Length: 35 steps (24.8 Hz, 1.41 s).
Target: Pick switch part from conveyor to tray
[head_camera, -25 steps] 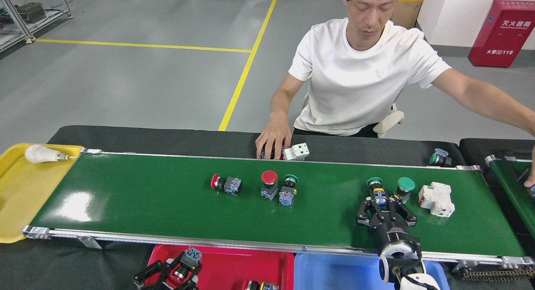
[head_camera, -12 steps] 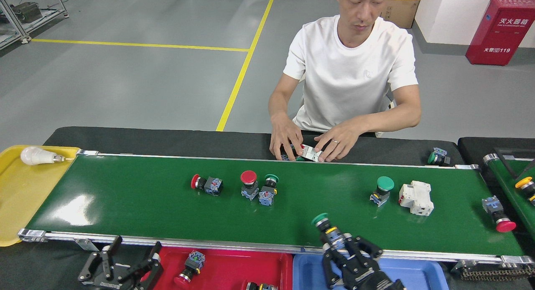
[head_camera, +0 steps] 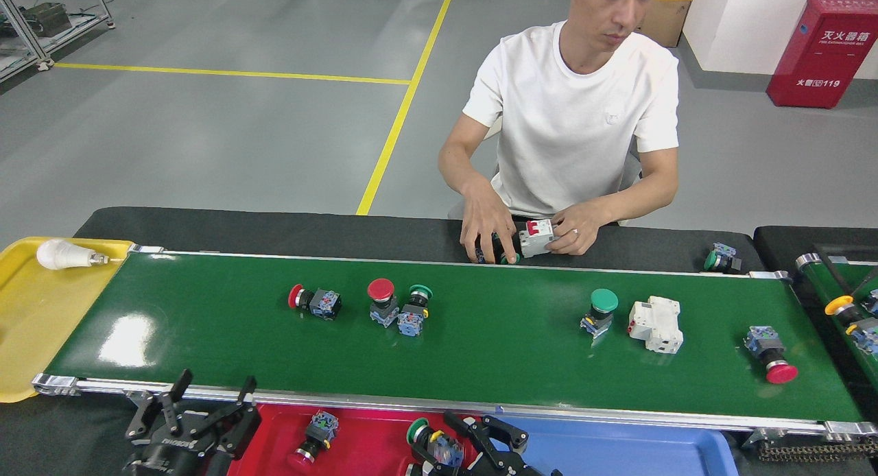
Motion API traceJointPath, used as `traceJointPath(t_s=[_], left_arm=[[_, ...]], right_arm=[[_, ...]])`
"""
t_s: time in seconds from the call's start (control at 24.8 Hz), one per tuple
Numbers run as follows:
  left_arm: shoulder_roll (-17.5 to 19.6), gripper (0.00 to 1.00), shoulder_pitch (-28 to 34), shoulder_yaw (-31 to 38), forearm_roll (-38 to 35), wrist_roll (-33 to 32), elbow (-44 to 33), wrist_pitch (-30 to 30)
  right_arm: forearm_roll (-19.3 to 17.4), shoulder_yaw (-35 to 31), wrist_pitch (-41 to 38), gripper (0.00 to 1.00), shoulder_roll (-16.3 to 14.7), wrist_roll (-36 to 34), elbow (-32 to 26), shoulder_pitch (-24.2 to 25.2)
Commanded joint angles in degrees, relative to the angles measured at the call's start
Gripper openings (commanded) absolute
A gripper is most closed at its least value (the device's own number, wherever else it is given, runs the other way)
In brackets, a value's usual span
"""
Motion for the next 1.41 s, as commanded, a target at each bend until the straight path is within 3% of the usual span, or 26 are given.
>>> traceJointPath(t_s=[0.0,0.12,0.32,0.48,0.65,0.77,0.81,0.93,1.01,1.13,1.29,1.37], left_arm=[[0.45,1.00,-3.91,-1.67,-0.46,0.22,3.64,3.00],[0.89,1.00,-8.48,-2.99,-0.46,0.22,8.47,5.64],[0.71,1.00,-14.46,-3.69,-0.63,0.22,14.63,6.60],[0.98,1.00,-17.97,-7.47,-0.63,0.84,18.93,9.06],[1.07,1.00,-21.23,-7.56,-0.63,0.84,23.06,9.42],[2.21,1.00,-24.48,-8.08,-0.72,1.02,28.07,10.47],[2.82,0.97,-26.06,-9.23,-0.72,1.10,30.36,10.56],[4.32,0.75,-31.07,-11.42,-0.46,2.07,38.27,10.47],[4.76,0.49,-32.74,-11.60,-0.54,6.03,42.22,9.85],[5.72,0.06,-32.92,-12.04,-0.46,6.82,43.54,8.10],[5.28,0.03,-32.21,-11.51,0.77,7.34,41.70,7.66],[5.28,0.04,-28.70,-11.77,2.35,7.26,35.11,7.04]], right_arm=[[-0.25,-0.12,0.24,0.94,0.22,0.13,-0.66,-0.70],[-0.25,-1.00,4.37,0.94,0.66,0.13,-2.07,-0.97],[-0.25,-10.93,22.66,0.93,0.48,-0.31,-3.12,-5.01],[-0.16,-14.00,35.57,0.94,-0.31,-3.38,-3.12,-4.48],[0.19,-13.92,39.71,0.94,-0.40,-10.16,-4.18,0.79],[0.63,-13.48,39.79,0.94,-0.48,-10.42,-4.53,1.93],[1.33,-13.39,40.06,0.94,-0.40,-10.16,-4.18,1.41],[4.32,-12.07,40.23,0.94,0.57,-8.92,-0.14,-1.32],[5.55,-11.02,40.41,0.94,0.75,-7.52,3.82,-4.22],[6.08,-10.49,40.50,0.93,0.92,-7.08,8.30,-8.09],[6.26,-5.83,45.95,0.93,1.19,-6.55,15.42,-14.06],[6.17,-2.14,50.16,0.94,1.19,-6.55,20.78,-18.10]])
